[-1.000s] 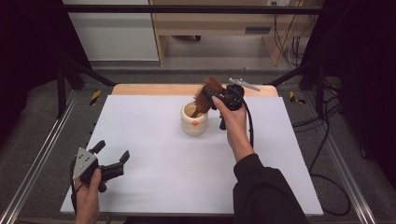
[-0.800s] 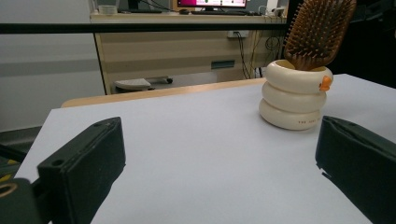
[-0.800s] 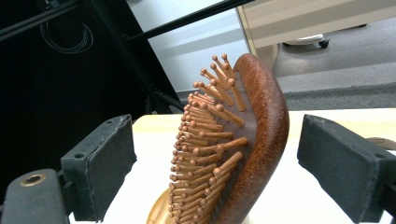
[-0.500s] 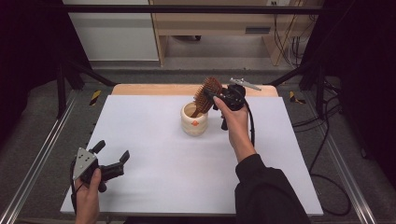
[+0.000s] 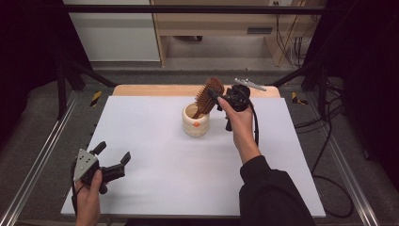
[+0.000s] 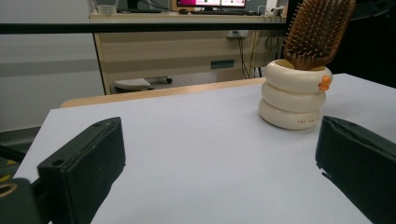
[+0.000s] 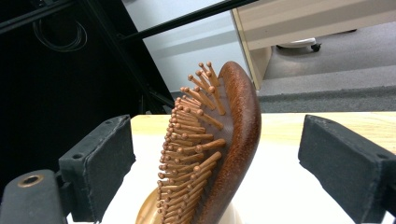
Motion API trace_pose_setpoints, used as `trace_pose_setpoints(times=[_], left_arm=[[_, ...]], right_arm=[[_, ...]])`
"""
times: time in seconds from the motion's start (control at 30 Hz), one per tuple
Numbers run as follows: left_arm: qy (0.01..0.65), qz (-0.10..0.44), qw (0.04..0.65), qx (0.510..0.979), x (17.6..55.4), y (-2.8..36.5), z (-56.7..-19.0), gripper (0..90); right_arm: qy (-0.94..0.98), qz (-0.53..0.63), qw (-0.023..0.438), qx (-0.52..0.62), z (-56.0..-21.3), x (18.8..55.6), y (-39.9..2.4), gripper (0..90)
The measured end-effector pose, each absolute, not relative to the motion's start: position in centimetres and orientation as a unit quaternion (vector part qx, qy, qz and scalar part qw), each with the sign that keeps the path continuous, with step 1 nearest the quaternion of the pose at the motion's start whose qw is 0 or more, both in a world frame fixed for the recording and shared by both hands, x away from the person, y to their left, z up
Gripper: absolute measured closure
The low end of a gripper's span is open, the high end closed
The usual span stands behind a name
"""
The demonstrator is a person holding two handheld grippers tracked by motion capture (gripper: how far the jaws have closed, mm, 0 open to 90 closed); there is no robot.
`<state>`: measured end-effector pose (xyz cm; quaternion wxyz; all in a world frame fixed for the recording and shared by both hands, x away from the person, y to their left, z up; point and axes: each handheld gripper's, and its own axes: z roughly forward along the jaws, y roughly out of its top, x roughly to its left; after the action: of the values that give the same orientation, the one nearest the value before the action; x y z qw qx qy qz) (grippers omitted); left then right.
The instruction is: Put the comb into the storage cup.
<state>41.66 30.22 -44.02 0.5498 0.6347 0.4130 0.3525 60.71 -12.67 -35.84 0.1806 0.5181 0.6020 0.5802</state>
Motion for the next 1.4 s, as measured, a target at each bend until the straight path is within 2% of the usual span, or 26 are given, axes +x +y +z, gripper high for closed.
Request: trace_pose_setpoints(times=[0.63,1.4], left_arm=[[0.414,0.353,0.55,0.634,41.7,30.3,-44.0,1.8],[0.415,0.353,0.55,0.633,41.7,30.3,-44.0,1.7]], right_arm=[[0.605,0.576,0.199,0.512,-35.2,60.3,-13.6,9.3],[0.626,0.565,0.246,0.479,-34.2,59.2,-16.4,11.1]])
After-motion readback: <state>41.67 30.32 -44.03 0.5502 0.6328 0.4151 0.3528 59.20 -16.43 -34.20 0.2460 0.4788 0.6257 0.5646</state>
